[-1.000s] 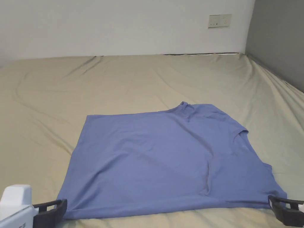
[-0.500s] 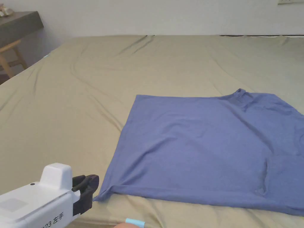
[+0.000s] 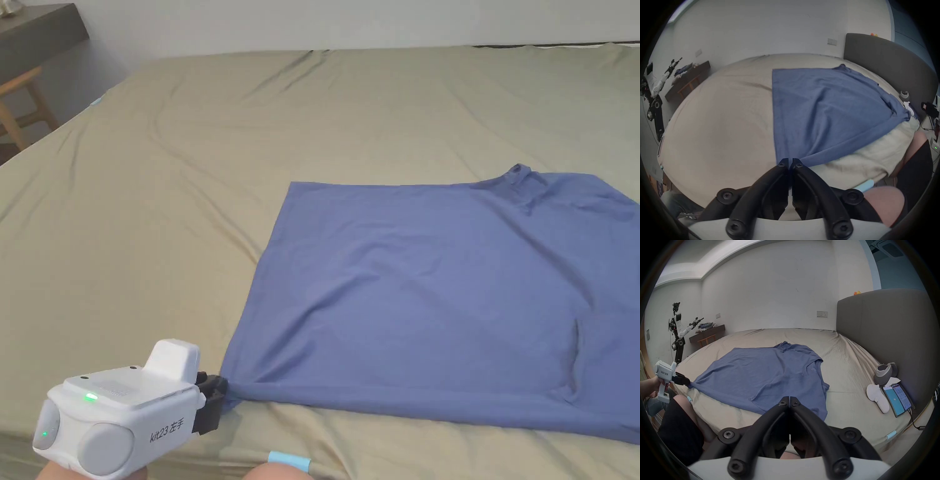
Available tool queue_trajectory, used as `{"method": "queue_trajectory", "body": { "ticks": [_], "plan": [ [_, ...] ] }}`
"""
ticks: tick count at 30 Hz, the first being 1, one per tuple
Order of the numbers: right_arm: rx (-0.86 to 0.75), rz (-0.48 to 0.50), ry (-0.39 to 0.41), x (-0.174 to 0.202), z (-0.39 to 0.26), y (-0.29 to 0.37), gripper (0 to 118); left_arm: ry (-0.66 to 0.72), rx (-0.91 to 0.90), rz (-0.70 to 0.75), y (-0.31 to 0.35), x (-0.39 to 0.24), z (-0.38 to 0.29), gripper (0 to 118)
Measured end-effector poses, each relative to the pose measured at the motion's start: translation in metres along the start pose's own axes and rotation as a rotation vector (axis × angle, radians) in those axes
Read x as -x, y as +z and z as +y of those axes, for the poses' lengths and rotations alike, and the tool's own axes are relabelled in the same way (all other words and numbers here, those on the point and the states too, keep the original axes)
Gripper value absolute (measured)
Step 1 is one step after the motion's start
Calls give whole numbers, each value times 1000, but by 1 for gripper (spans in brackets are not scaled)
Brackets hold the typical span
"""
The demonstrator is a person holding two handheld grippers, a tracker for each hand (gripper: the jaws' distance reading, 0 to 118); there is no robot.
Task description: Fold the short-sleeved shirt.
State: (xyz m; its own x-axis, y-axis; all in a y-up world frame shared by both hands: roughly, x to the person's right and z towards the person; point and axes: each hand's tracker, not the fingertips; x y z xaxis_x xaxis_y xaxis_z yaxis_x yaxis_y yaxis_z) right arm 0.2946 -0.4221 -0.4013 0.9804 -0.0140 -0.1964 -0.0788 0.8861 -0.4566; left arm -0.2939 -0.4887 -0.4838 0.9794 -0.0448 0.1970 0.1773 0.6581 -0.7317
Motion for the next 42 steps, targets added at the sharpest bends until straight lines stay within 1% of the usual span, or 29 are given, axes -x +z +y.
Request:
{"method": "queue_trajectory", "body": {
  "ticks": [1,2,5,8,11,14,15,16,17,18,19,20,21,22,23,24,25,26,27,28,29,30,32,35,39,42],
  "plan": [
    [3,1,6,0,0,1,0,-26,81,-33,-6,-2,-4,0],
    [4,0,11,-1,-1,1,0,-54,105,-56,-7,-5,-10,0],
    [6,-9,19,-2,-1,3,0,-60,61,-43,3,-5,-11,0],
    [2,-17,11,-4,1,4,0,22,-22,-9,10,2,-4,0],
    [4,-26,28,-4,3,5,0,76,-49,-31,18,6,3,0],
    [28,-49,65,-11,4,-1,0,39,-43,-27,20,2,6,0],
    [48,-52,72,-14,5,-6,0,39,-45,-27,20,1,8,0],
    [101,-47,81,-19,3,-13,3,39,-42,-32,20,1,10,0],
    [137,-40,96,-22,-1,-20,33,40,-38,-40,20,1,12,0],
    [167,-33,122,-26,-5,-27,73,37,-39,-39,20,0,13,0],
    [213,-21,154,-31,-12,-36,110,22,-33,-39,20,-1,16,0],
    [245,-53,177,-37,-20,-44,117,12,-35,-30,19,-2,19,0],
    [108,-114,311,-43,-11,-44,112,11,-33,-33,19,-1,21,0],
    [302,-56,141,-50,-26,-53,110,13,-33,-38,21,-5,24,0],
    [251,-90,188,-58,-25,-60,109,19,-35,-39,24,-11,26,0],
    [288,-86,160,-66,-33,-68,108,26,-32,-39,24,-13,28,0],
    [295,-78,119,-73,-35,-71,103,30,-32,-39,24,-14,28,0],
    [282,-76,81,-79,-36,-73,86,33,-35,-38,24,-17,29,0],
    [264,-74,52,-83,-36,-73,67,34,-32,-38,25,-19,30,0],
    [257,-61,29,-78,-37,-76,44,32,-27,-38,25,-21,30,0],
    [266,-37,15,-81,-38,-79,20,30,-22,-39,23,-24,30,0],
    [283,-19,2,-85,-39,-82,11,26,-15,-40,22,-21,30,0],
    [309,-25,0,-82,-42,-90,6,19,-6,-39,20,-23,30,0],
    [273,-38,-44,-84,-39,-83,5,33,-8,-35,21,-19,31,0],
    [220,-46,-37,-83,-21,-66,5,64,-38,-35,31,-13,39,0],
    [198,-30,-13,-76,6,-61,5,74,-60,-39,36,-8,57,0]
  ]
}}
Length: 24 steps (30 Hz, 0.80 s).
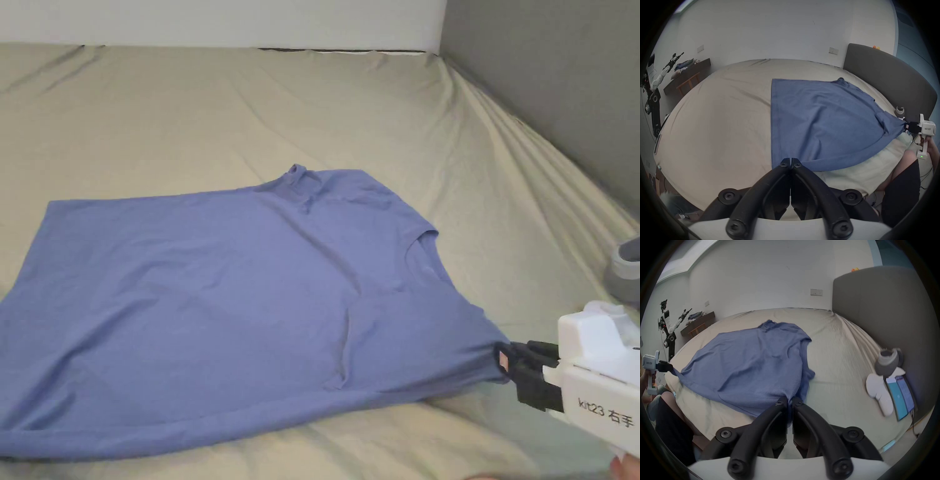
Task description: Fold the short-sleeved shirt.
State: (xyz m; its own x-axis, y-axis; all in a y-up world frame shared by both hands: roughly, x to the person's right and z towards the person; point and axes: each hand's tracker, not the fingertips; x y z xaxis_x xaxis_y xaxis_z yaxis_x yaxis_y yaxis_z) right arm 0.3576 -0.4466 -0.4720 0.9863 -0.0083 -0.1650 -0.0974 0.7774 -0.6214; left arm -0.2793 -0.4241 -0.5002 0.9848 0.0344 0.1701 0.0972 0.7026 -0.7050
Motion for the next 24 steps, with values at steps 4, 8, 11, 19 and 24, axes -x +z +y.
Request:
{"method": "queue_trajectory", "body": {
  "ticks": [4,8,11,19,24],
  "plan": [
    [15,-6,68,5,54,-13,5,-7,-27,8,-8,10,44,0],
    [47,-32,85,1,108,-49,5,-6,-31,28,-38,23,97,0],
    [71,-75,114,-6,138,-85,5,27,-9,31,-67,32,126,0],
    [227,-155,141,-20,158,-188,5,30,110,94,-174,42,169,0],
    [236,-248,76,-30,150,-212,60,55,97,125,-199,46,166,32]
  ]
}}
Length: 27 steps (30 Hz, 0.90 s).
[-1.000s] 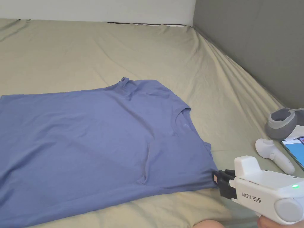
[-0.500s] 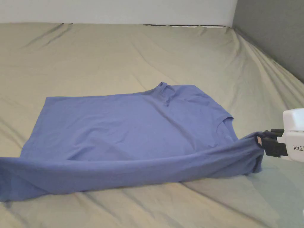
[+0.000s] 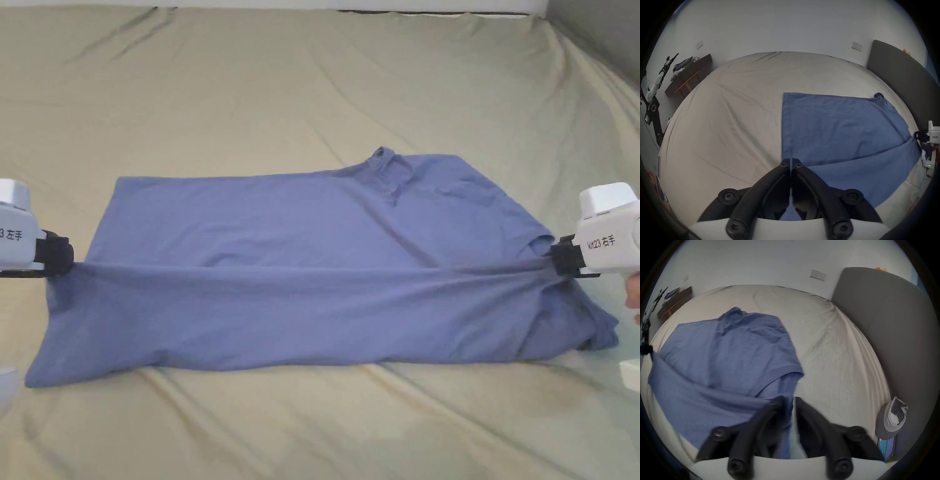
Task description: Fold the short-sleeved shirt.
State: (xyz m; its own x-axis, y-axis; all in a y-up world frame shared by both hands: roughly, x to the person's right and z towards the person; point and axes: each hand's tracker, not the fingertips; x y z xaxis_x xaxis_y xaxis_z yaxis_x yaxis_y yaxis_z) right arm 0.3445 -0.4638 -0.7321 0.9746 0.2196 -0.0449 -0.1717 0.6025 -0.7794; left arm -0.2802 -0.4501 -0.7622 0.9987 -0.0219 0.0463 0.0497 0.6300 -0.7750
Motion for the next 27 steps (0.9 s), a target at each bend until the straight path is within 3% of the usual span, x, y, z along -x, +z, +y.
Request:
{"method": "queue_trajectory", "body": {
  "ticks": [1,2,3,5,6,7,8,9,10,11,13,15,19,20,23,24,27],
  "plan": [
    [-31,-43,-26,-4,-2,2,90,-3,-35,38,7,-2,-4,63],
    [-78,-92,-56,-11,-7,9,97,-11,-82,81,13,-1,-7,63],
    [-122,-121,-73,-17,-11,16,103,-11,-106,90,19,0,-11,74],
    [-261,-146,-94,-30,-26,46,111,22,-163,36,49,5,-25,111],
    [-293,-127,-113,-31,-33,62,109,44,-201,9,63,7,-33,110],
    [-332,-114,-127,-34,-41,74,107,60,-221,-11,80,7,-44,104],
    [-332,-24,-124,-37,-61,94,97,67,-228,-23,99,6,-59,83],
    [-351,19,-123,-36,-75,108,75,71,-237,-33,114,6,-71,54],
    [-380,41,-118,-34,-91,123,39,55,-256,-35,129,2,-88,17],
    [-377,16,-106,-29,-106,132,0,55,-241,-42,140,-2,-105,0],
    [-389,-9,-78,-15,-131,156,0,38,-226,-62,159,-10,-129,0],
    [-315,100,-130,-5,-158,165,0,19,-165,-138,164,-17,-148,0],
    [-299,107,-114,17,-177,173,0,36,-133,-120,143,-22,-155,0],
    [-290,121,-116,24,-179,174,0,24,-134,-47,131,-23,-152,12],
    [-286,142,-107,31,-178,171,0,19,-98,25,79,-11,-137,102],
    [-289,142,-98,36,-176,170,0,41,-55,35,62,-11,-133,104],
    [-292,153,-90,34,-171,167,0,78,-20,17,27,-16,-127,86]
  ]
}}
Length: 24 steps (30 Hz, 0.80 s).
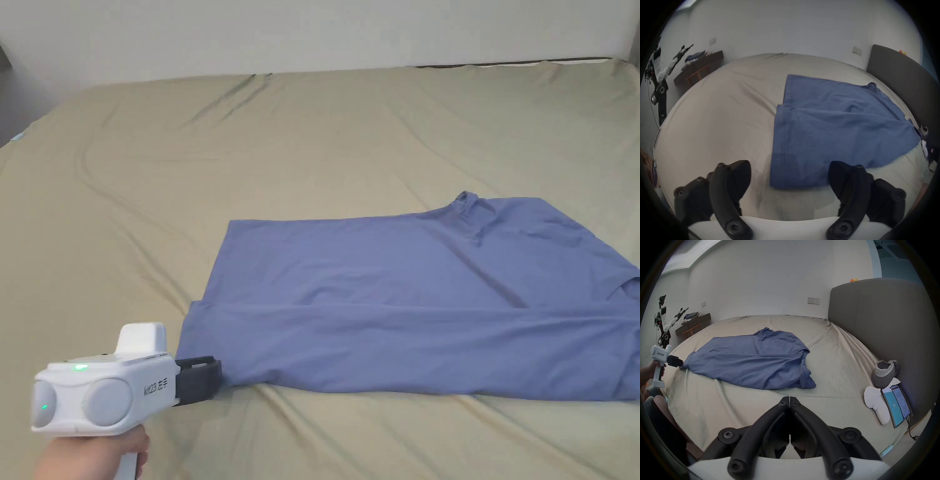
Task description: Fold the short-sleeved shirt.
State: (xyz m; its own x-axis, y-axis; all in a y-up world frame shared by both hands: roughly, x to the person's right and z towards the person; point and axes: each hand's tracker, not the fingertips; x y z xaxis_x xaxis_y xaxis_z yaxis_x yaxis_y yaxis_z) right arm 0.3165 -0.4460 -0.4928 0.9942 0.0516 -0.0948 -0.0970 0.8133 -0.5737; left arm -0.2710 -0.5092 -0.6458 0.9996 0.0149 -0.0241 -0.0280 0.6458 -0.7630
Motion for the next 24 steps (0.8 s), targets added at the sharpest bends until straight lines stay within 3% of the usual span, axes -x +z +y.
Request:
{"method": "queue_trajectory", "body": {
  "ticks": [2,4,6,7,8,10,13,14,16,17,22,23,24],
  "plan": [
    [-5,7,2,-3,3,-4,0,2,69,15,-19,-6,-5,84],
    [-5,6,4,-5,8,-9,0,31,-20,41,-11,-11,-3,68],
    [-10,9,1,-8,10,-13,0,21,2,5,-2,-16,-4,63],
    [-10,10,1,-10,10,-16,0,-5,-16,-7,1,-18,-4,49],
    [-8,11,6,-11,11,-20,0,-31,-46,-60,4,-20,-4,4],
    [-3,1,15,-12,11,-29,0,-97,-12,18,14,-27,-5,5],
    [22,-30,41,-20,12,-45,5,-155,-62,-8,31,-32,-2,5],
    [41,-26,44,-25,14,-51,30,-148,-76,0,37,-36,0,5],
    [86,-25,32,-35,13,-65,92,-128,-97,-11,47,-29,5,5],
    [94,-37,21,-42,15,-73,112,-107,-96,-21,51,-26,8,5],
    [170,-102,-33,-72,17,-131,109,-76,-83,-33,46,-26,12,5],
    [189,-76,-47,-77,15,-140,92,-76,-78,-33,46,-28,11,5],
    [197,-30,-46,-82,12,-146,66,-83,-70,-31,46,-30,10,5]
  ]
}}
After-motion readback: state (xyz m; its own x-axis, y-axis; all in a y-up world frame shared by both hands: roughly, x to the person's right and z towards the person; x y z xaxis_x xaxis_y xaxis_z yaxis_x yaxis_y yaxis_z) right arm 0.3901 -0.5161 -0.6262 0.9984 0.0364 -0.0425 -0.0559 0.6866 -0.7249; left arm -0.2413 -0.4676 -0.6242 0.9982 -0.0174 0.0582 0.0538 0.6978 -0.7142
